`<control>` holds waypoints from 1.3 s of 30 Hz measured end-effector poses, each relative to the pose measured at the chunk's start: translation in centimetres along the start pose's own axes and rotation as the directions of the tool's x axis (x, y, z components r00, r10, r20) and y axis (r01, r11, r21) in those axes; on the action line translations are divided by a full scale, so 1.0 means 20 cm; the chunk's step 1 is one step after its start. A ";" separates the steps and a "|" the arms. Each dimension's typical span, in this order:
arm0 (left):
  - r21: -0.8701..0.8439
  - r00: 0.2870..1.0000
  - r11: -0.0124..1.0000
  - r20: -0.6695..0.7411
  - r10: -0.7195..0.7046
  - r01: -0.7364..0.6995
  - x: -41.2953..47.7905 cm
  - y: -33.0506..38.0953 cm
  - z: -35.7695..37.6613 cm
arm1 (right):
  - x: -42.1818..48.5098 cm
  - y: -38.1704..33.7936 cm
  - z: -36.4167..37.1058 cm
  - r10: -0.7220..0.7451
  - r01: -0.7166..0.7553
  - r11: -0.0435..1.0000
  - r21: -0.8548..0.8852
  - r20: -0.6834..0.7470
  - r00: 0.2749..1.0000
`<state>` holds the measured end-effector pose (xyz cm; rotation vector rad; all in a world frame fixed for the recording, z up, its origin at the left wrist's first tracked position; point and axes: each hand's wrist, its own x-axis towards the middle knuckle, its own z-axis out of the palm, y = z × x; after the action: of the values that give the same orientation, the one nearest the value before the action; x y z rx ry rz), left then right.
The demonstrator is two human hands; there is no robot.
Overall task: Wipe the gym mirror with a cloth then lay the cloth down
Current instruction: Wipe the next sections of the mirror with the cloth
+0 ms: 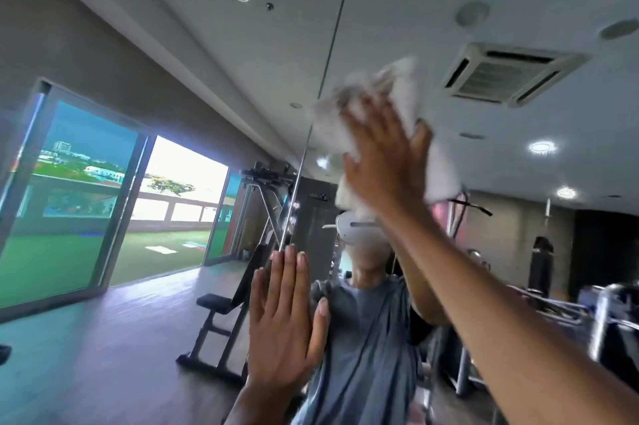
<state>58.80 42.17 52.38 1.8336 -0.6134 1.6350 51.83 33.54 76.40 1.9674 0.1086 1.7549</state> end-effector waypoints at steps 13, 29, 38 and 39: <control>0.083 0.960 0.981 0.234 0.154 -0.177 -0.50 -0.09 -0.14 | -0.48 0.11 -0.11 -0.250 0.253 0.967 0.016 0.214 0.944; 0.120 0.887 0.979 0.417 -0.200 0.165 -1.11 -0.23 -0.25 | -0.86 0.01 -0.10 -0.573 0.538 0.820 0.197 0.276 0.772; 0.117 0.763 0.920 0.526 -0.376 0.373 -1.40 -0.22 -0.28 | -1.51 -0.70 0.03 -0.521 0.499 0.852 0.158 0.341 0.782; 0.149 0.717 0.874 0.516 -0.468 0.463 -1.41 -0.23 -0.29 | -1.63 -0.69 0.01 -0.575 0.549 0.815 0.184 0.366 0.732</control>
<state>54.11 48.05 24.19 2.2420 -0.3131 0.7801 50.18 33.12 41.04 2.0150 0.5635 0.9385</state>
